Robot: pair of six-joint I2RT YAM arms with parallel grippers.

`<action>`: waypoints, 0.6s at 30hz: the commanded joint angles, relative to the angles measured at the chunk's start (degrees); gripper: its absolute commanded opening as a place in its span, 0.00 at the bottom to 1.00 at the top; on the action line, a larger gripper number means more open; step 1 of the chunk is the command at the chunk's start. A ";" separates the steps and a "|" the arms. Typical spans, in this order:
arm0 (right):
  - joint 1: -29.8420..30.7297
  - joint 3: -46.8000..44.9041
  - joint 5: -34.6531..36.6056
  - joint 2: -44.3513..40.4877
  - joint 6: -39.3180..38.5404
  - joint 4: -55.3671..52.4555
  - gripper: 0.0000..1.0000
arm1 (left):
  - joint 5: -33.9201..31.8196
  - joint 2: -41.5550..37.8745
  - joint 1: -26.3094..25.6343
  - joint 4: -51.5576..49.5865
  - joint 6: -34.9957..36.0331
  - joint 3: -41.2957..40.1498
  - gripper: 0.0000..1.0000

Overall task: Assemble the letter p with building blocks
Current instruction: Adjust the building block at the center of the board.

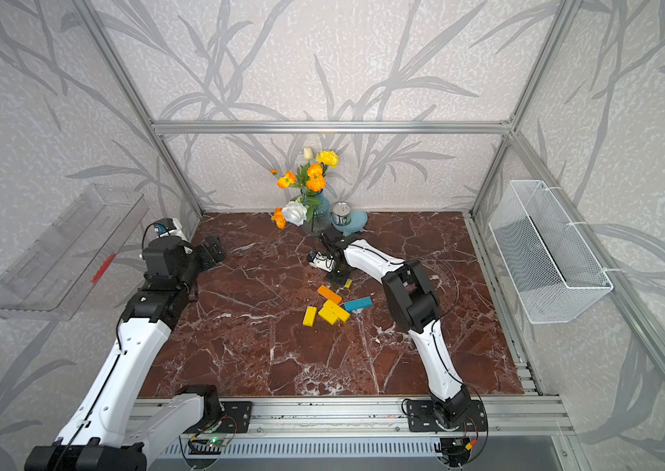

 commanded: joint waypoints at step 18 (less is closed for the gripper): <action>-3.37 16.37 -2.53 8.59 -20.01 -16.79 0.26 | 2.21 -0.11 0.20 -2.75 1.05 0.41 1.00</action>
